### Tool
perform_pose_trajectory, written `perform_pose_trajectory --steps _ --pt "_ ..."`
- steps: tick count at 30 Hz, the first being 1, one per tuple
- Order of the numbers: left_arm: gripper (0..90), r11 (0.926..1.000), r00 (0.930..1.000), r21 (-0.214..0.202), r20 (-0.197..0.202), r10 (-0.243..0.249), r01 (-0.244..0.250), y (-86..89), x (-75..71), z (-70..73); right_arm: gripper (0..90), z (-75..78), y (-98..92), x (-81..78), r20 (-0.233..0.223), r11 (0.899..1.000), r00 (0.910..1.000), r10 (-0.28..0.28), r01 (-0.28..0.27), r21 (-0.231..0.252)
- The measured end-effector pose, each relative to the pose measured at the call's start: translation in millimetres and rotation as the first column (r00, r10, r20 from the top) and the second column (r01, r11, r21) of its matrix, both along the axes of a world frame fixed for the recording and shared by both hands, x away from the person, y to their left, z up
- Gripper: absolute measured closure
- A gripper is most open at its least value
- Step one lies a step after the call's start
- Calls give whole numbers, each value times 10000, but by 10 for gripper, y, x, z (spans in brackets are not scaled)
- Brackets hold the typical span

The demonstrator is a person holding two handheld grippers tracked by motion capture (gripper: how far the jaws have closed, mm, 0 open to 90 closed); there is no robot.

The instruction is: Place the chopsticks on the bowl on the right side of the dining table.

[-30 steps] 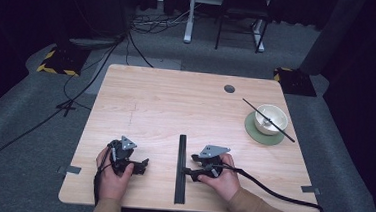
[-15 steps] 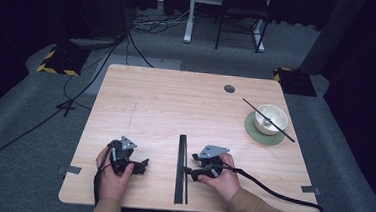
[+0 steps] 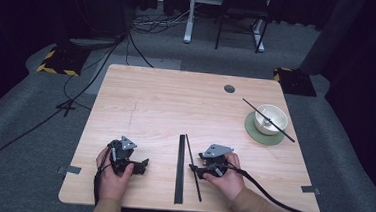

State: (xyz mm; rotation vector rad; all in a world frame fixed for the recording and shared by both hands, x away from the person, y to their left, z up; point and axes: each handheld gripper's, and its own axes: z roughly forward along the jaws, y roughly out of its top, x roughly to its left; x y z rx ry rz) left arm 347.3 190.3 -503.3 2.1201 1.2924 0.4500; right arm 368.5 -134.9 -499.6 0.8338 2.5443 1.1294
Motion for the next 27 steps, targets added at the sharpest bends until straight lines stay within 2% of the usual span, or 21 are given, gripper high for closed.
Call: perform_pose_trajectory --steps 7,16,27 --pt "2 10000 10000 0 6 5 -5 0 0 0 487 12 -135 68 -12 9996 9996 -274 274 -3" --pt "2 10000 10000 -11 46 25 -24 -2 0 -3 674 49 -289 90 -111 9989 9994 -338 334 -326" --pt "2 10000 10000 -1 5 6 -6 0 0 0 841 64 -466 132 -341 9980 9979 -556 545 -312"
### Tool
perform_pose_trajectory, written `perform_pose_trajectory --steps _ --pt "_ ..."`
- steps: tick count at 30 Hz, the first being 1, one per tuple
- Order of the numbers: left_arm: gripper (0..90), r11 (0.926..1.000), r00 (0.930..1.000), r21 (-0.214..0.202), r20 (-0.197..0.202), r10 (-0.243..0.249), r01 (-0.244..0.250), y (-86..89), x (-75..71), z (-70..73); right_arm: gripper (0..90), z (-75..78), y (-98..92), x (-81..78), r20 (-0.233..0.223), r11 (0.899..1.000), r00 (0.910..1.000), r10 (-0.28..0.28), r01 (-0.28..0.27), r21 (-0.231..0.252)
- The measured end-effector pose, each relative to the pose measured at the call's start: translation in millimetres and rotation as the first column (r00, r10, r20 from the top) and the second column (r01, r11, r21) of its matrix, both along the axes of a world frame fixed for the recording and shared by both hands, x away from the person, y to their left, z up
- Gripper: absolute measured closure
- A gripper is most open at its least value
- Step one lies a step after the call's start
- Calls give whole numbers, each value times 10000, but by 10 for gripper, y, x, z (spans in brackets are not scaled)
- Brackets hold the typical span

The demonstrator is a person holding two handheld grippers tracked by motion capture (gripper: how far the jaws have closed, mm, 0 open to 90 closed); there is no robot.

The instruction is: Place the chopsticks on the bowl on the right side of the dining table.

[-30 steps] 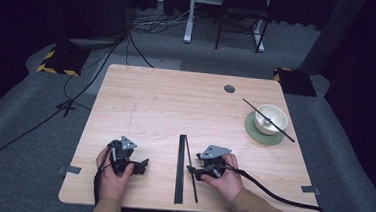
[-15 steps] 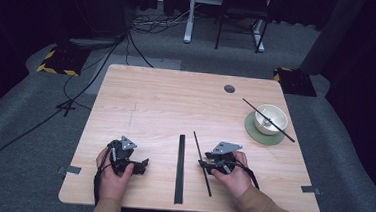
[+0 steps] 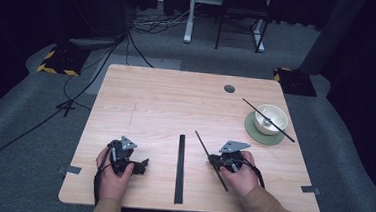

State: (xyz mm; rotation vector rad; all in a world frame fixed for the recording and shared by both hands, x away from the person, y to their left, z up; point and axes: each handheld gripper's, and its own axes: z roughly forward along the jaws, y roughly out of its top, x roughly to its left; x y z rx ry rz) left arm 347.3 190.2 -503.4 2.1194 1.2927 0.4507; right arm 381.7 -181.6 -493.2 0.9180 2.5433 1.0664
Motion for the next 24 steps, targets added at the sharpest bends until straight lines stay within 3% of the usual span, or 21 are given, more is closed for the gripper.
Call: perform_pose_trajectory --steps 11,16,19,24 --pt "2 10000 10000 -9 20 7 -7 -1 0 -2 865 -6 -155 30 -94 9975 9976 -680 682 196" --pt "2 10000 10000 -10 -24 -16 16 -1 2 1 866 4 -223 47 -126 9977 9979 -638 641 220" --pt "2 10000 10000 -18 -31 -25 25 -2 3 1 867 53 -277 53 -212 9972 9982 -567 576 468" --pt "2 10000 10000 -20 -28 -25 25 -2 3 0 867 176 -389 55 70 9975 9988 -477 473 517"
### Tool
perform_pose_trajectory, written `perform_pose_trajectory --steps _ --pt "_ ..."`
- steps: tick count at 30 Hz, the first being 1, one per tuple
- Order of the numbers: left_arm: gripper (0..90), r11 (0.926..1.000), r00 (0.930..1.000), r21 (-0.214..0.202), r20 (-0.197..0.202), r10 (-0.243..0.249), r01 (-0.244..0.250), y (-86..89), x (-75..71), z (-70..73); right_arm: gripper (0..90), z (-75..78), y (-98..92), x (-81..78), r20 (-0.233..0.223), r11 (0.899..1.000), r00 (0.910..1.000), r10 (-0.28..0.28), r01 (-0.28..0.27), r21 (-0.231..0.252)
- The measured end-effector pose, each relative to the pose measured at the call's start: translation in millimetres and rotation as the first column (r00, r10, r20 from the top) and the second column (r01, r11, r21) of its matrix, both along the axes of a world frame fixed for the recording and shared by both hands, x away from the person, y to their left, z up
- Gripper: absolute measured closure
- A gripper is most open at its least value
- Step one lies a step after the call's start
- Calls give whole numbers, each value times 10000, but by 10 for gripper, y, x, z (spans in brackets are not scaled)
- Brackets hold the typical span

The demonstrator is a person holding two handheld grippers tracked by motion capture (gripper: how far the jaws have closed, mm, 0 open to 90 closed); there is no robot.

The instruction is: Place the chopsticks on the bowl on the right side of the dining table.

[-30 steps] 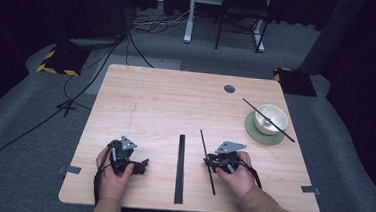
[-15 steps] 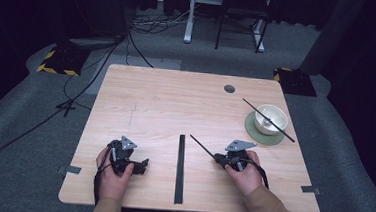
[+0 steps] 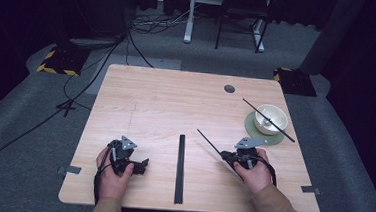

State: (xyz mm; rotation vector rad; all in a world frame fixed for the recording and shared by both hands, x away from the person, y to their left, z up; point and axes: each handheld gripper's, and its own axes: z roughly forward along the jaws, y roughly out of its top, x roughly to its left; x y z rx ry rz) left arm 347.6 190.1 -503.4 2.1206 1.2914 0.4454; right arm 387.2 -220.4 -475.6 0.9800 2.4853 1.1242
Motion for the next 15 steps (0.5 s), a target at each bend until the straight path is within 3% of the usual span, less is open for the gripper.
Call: perform_pose_trajectory --steps 15 --pt "2 9998 9998 10 -8 -211 211 7 72 3 867 494 -335 -116 612 9996 9981 -80 64 265"
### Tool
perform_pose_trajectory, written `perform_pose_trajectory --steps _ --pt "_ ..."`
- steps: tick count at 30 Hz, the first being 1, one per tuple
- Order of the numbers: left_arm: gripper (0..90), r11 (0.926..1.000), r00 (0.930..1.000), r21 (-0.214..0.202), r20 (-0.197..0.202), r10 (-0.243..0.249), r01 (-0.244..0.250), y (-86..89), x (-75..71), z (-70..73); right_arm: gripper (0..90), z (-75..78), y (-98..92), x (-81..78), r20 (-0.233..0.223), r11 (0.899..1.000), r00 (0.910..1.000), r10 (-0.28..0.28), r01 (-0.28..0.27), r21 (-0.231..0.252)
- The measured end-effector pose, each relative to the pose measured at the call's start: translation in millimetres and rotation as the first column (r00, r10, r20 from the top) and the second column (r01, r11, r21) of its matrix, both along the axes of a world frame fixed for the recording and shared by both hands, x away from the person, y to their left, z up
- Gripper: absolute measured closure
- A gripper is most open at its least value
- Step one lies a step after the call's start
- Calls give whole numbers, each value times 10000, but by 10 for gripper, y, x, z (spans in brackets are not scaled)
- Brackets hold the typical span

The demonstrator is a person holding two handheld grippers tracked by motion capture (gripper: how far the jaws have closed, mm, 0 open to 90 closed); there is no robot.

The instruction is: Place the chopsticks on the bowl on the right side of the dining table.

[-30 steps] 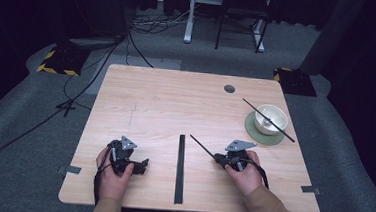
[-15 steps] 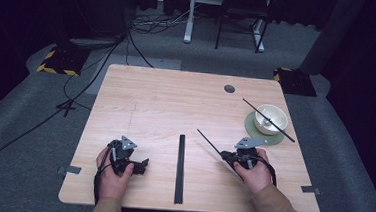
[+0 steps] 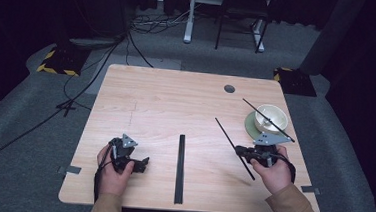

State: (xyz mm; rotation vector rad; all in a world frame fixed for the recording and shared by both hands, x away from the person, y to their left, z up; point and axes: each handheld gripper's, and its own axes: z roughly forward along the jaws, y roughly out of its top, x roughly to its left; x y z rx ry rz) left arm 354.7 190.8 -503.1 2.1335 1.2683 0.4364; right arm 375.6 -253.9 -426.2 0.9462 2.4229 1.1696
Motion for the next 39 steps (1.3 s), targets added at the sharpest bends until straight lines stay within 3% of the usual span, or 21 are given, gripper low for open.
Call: perform_pose_trajectory --steps 14,39 --pt "3 10000 10000 -9 21 5 -5 -1 -3 -3 867 440 -219 -8 434 9998 9990 87 -95 193" --pt "3 9999 9999 -10 64 113 -112 -2 -49 -7 867 900 -645 281 560 9983 9971 -522 506 285"
